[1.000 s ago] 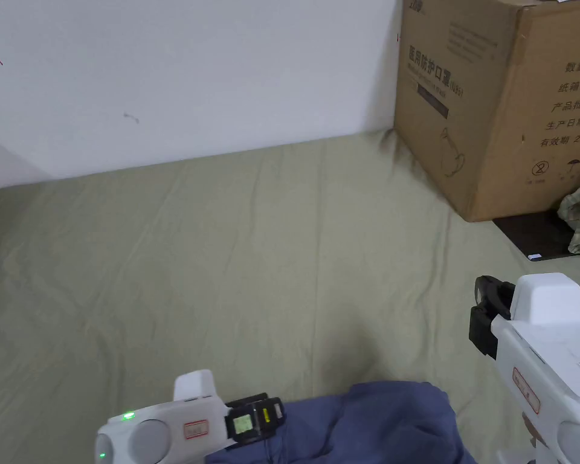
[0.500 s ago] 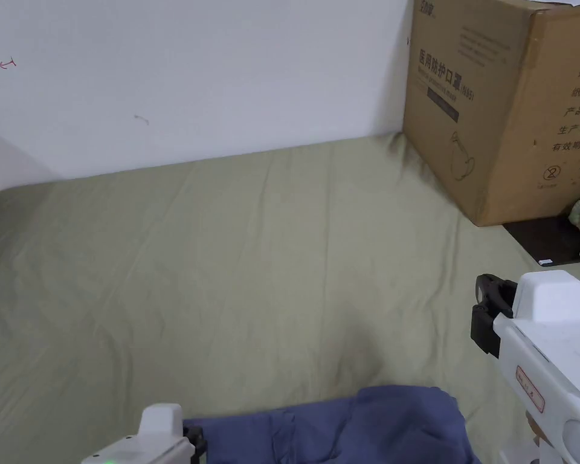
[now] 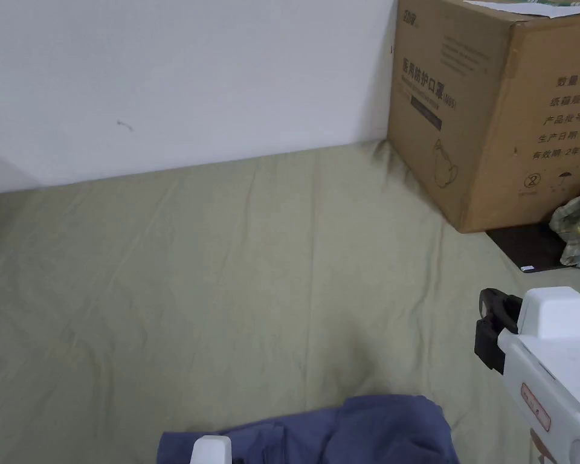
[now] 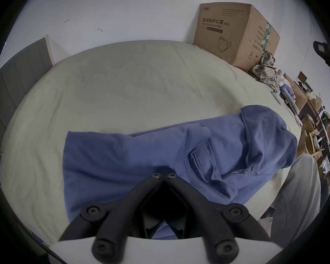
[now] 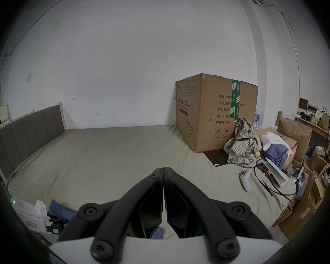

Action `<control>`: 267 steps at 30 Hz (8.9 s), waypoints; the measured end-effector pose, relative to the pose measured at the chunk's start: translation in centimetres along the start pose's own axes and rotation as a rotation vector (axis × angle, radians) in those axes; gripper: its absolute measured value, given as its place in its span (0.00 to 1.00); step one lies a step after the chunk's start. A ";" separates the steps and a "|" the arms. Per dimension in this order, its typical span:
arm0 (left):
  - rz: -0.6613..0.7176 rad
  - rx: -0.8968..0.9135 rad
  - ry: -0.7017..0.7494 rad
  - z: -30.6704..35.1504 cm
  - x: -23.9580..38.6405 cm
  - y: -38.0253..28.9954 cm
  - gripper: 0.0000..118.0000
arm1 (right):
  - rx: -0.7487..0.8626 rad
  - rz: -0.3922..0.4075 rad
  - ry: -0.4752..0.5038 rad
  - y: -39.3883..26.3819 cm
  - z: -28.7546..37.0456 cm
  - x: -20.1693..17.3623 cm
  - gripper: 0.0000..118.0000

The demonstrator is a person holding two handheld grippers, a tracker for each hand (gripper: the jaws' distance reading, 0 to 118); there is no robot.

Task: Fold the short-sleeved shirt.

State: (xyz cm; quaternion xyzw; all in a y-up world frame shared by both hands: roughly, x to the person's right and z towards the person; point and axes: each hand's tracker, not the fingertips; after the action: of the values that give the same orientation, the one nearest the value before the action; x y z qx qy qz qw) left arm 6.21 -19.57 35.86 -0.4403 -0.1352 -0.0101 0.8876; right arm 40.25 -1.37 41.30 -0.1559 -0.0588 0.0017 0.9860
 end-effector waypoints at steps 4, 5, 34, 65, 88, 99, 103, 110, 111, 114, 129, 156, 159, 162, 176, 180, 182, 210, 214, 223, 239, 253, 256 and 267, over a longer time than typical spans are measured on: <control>0.041 0.000 -0.074 1.4 -1.4 0.9 0.00 | -0.002 0.014 0.003 0.1 0.1 -0.2 0.00; 0.085 0.020 -0.126 2.4 -2.2 1.3 0.00 | -0.002 0.014 0.007 0.2 0.1 -0.2 0.00; 0.414 -0.087 -0.287 1.6 -16.8 -0.1 0.39 | -0.065 0.014 0.050 -1.3 -1.9 -2.2 0.00; 0.275 0.031 -0.024 14.4 -16.9 4.6 0.08 | -0.016 0.005 0.073 -0.3 -0.4 -1.6 0.00; 0.029 -0.307 -0.245 -4.2 10.1 7.5 0.08 | -0.057 -0.008 0.027 -1.8 -0.5 1.3 0.00; 0.024 -0.046 -0.334 4.2 9.1 9.4 1.00 | -0.047 -0.009 0.025 -1.4 0.0 1.3 0.00; 0.044 0.125 -0.223 7.0 6.2 9.5 1.00 | -0.028 -0.006 0.033 -0.8 0.3 0.9 0.00; 0.082 0.227 -0.037 5.4 2.4 6.8 0.21 | -0.018 -0.004 0.041 -0.5 0.4 0.6 0.00; 0.083 0.226 -0.040 4.8 2.3 6.3 0.05 | -0.019 -0.004 0.042 -0.5 0.4 0.6 0.00; 0.082 0.217 -0.042 3.6 2.6 4.7 0.00 | -0.024 -0.002 0.041 -0.7 0.4 0.7 0.00; -0.102 0.056 -0.142 -3.1 13.3 1.8 0.00 | -0.056 -0.011 -0.011 -1.7 0.2 3.8 0.00; -0.127 0.677 0.077 17.8 2.9 11.5 0.00 | 0.133 0.015 0.076 3.3 4.6 -2.4 0.00; -0.118 0.726 0.156 19.0 0.6 11.2 0.00 | 0.160 0.027 0.086 3.6 4.7 -3.3 0.00; -0.099 0.739 0.205 19.3 -1.5 10.6 0.00 | 0.175 0.039 0.095 3.7 4.7 -4.0 0.00; -0.035 0.751 0.264 19.9 -4.9 8.8 0.00 | 0.172 0.057 0.122 2.8 3.7 -5.7 0.00; -0.035 0.745 0.257 19.8 -4.9 8.4 0.00 | 0.126 0.040 0.143 0.7 2.1 -6.8 0.00; -0.032 0.741 0.252 19.7 -5.1 8.2 0.00 | 0.078 0.042 0.148 -1.1 0.7 -7.9 0.00; 0.228 0.127 -0.164 7.9 -6.6 5.7 0.52 | -0.399 0.114 0.233 -19.5 -9.7 -15.0 0.00; 0.286 0.004 -0.215 4.3 -6.1 5.3 0.93 | -0.404 0.100 0.248 -19.0 -9.2 -14.7 0.00; 0.272 -0.201 -0.276 -1.6 -5.5 4.2 0.70 | -0.391 0.108 0.265 -19.5 -9.0 -14.2 0.00; 0.388 -0.080 -0.408 2.6 -10.8 5.5 0.11 | -0.261 0.059 0.305 -14.2 -7.1 -13.2 0.00; 0.361 -0.032 0.120 13.2 -35.4 8.0 0.10 | -0.070 0.102 0.337 -6.9 -6.4 -16.7 0.00; 0.410 -0.052 0.221 14.6 -40.2 7.6 0.10 | -0.060 0.105 0.339 -6.4 -6.8 -17.6 0.00; 0.486 -0.171 0.336 10.8 -44.7 5.2 0.19 | -0.091 0.114 0.312 -6.1 -8.6 -18.3 0.00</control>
State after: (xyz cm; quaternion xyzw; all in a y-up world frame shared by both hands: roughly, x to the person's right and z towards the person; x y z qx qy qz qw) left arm -38.61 -12.40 26.94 -0.5251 0.1240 0.1184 0.8336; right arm 23.04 -10.23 32.95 -0.2018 0.1039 0.0309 0.9734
